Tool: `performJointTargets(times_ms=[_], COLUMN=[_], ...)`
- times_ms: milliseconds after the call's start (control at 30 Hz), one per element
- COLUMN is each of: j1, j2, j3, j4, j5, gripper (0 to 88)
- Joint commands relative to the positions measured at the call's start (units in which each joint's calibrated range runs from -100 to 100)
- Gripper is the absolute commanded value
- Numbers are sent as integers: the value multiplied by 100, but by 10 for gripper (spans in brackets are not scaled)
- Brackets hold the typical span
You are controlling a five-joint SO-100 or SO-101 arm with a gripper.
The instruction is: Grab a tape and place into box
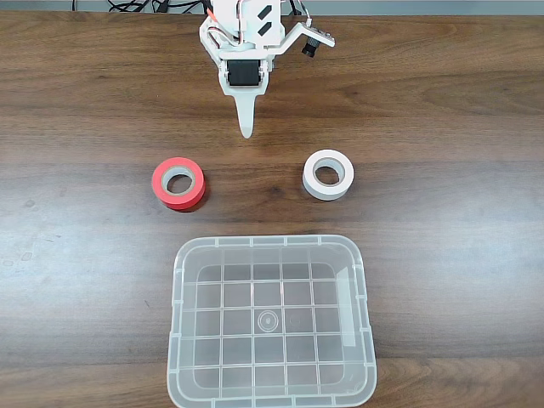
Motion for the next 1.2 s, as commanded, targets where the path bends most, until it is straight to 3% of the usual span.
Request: performJointTargets(times_ms=[0,800,1167], j1=[-3,-61,-1590], j2=[-63,-79,-55], j3=[-135,-135,-118], j4=[17,-17,-163], j5=[-31,-21,-21], gripper=[13,13,13])
